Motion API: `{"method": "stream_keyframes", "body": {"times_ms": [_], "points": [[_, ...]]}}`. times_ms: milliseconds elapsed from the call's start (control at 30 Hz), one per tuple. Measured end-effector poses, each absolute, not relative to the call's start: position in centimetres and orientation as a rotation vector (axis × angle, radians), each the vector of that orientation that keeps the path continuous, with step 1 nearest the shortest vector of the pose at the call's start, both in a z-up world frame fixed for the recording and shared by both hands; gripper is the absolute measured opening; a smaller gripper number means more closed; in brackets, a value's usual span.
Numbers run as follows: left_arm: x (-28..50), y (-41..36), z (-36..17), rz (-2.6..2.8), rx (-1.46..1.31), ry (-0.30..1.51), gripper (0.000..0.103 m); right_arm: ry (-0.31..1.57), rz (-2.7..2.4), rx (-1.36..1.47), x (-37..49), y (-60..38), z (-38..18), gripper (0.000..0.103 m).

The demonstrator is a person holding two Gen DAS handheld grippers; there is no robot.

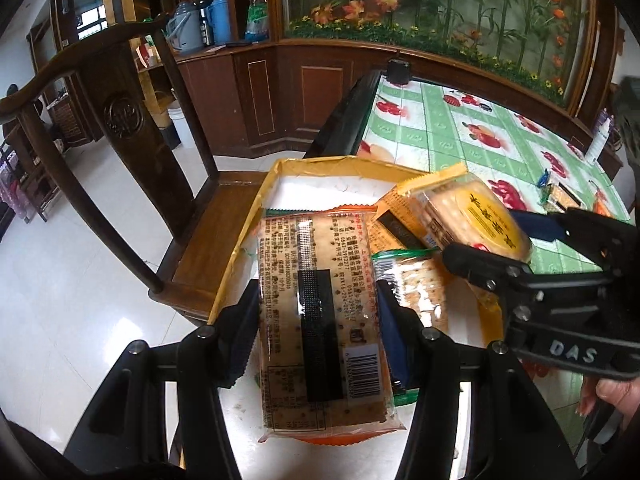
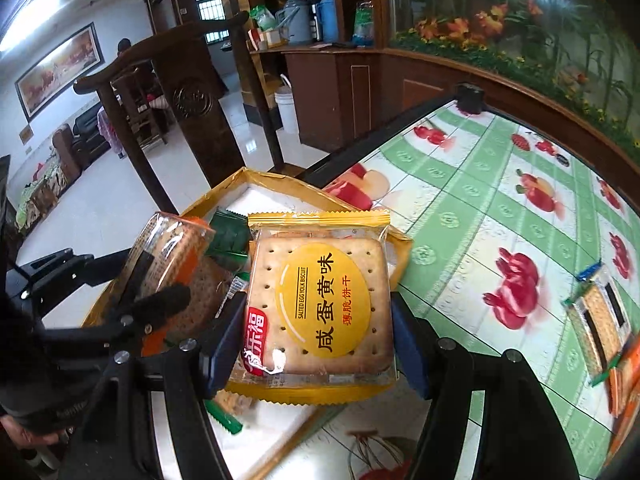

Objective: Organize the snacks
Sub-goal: 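Carry both held packs over the white box and lower them inside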

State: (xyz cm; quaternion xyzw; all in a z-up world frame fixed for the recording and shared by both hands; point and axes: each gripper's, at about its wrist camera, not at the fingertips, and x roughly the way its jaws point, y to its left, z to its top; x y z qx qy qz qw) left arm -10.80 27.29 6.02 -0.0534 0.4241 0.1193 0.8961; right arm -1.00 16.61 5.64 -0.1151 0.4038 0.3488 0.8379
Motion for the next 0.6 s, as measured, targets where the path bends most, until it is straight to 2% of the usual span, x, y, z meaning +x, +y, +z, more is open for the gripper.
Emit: {"method": "stream_keyframes", "body": {"times_ms": [300,500,533,600], "points": [[-10.7,28.1,4.5,0.255,-0.121,0.93,0.057,0.891,0.729,-0.274,1.1,19.5,4.4,0.068],[-10.4,27.7,4.2,0.255,-0.115,0.941,0.058,0.907,0.762,-0.254,1.1,20.4,3.9,0.072],[-10.4,27.7,4.2,0.26,-0.113,0.941,0.059,0.914,0.757,-0.257,1.0,20.3,3.8,0.072],[-10.4,27.8,4.4,0.267,-0.117,0.934,0.079,0.916,0.757,-0.223,0.9,19.7,4.1,0.074]]}}
